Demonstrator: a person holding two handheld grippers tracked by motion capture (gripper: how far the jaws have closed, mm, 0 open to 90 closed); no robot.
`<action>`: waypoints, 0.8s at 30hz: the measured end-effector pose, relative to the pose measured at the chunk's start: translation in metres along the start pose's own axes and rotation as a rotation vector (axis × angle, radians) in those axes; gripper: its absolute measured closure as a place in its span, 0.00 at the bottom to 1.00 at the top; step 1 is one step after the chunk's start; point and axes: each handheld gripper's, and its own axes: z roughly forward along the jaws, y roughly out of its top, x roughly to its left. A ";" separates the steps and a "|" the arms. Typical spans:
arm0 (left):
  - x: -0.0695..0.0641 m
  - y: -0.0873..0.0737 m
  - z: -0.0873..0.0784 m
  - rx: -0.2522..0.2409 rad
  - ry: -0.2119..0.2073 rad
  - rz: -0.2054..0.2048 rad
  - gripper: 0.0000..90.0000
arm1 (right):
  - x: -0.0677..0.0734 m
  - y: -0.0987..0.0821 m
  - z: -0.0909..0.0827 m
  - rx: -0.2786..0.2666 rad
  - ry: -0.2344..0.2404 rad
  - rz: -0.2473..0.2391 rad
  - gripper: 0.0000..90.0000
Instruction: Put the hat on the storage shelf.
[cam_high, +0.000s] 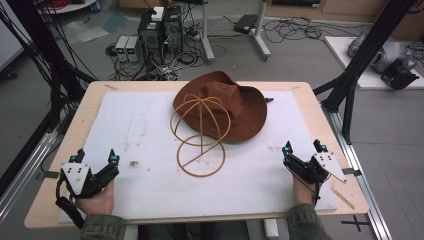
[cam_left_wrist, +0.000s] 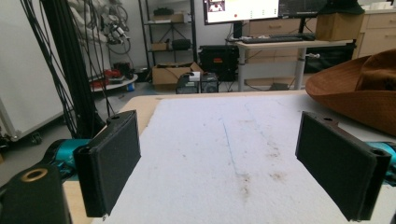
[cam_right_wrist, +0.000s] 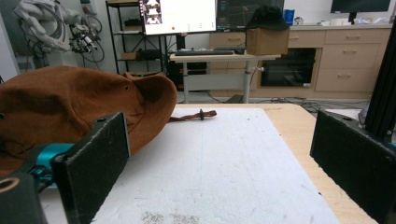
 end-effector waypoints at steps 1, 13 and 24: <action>0.000 0.000 0.000 -0.009 0.000 0.001 0.16 | 0.000 0.000 0.000 -0.001 0.000 0.003 0.04; 0.000 0.000 0.000 -0.010 -0.007 0.007 0.16 | 0.000 -0.001 0.001 0.001 -0.002 0.005 0.04; 0.000 0.000 -0.001 -0.011 -0.002 0.006 0.16 | -0.001 -0.001 0.002 0.006 -0.003 -0.003 0.04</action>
